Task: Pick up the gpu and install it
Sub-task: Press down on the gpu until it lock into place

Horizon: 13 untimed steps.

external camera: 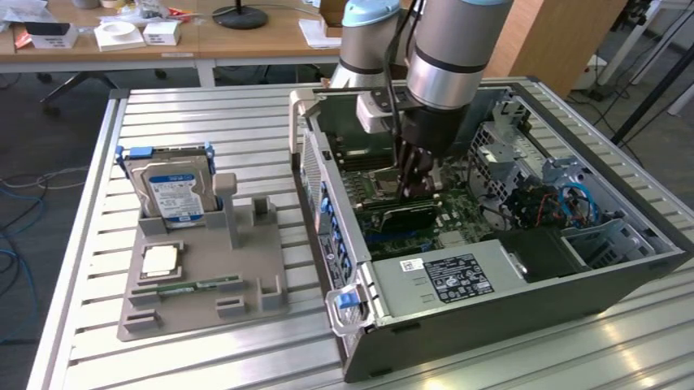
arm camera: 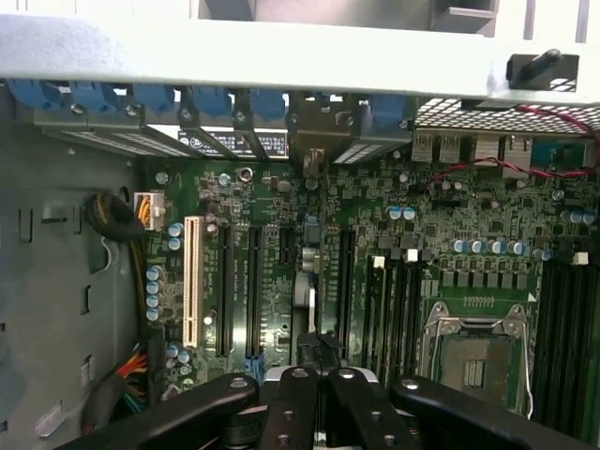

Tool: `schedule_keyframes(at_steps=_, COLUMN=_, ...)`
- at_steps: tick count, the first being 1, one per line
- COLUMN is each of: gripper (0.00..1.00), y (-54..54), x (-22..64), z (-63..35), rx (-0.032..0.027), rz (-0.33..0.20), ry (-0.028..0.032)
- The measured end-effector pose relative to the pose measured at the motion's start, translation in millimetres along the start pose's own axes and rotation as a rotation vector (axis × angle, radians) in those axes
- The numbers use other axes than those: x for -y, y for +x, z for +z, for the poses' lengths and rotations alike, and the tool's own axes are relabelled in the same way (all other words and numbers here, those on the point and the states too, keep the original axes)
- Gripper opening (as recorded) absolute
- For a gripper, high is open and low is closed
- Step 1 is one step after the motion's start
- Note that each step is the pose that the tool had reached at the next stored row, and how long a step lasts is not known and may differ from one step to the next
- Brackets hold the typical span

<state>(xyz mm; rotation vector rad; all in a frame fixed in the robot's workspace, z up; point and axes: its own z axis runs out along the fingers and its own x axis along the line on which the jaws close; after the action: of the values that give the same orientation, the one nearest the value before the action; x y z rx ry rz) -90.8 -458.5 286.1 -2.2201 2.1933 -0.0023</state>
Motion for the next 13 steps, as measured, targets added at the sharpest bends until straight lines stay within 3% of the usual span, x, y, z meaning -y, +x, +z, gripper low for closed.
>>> schedule_keyframes(at_steps=13, gripper=0.1, y=-5.0, x=0.1, z=1.1, rx=0.0001, rz=0.0, ry=0.0)
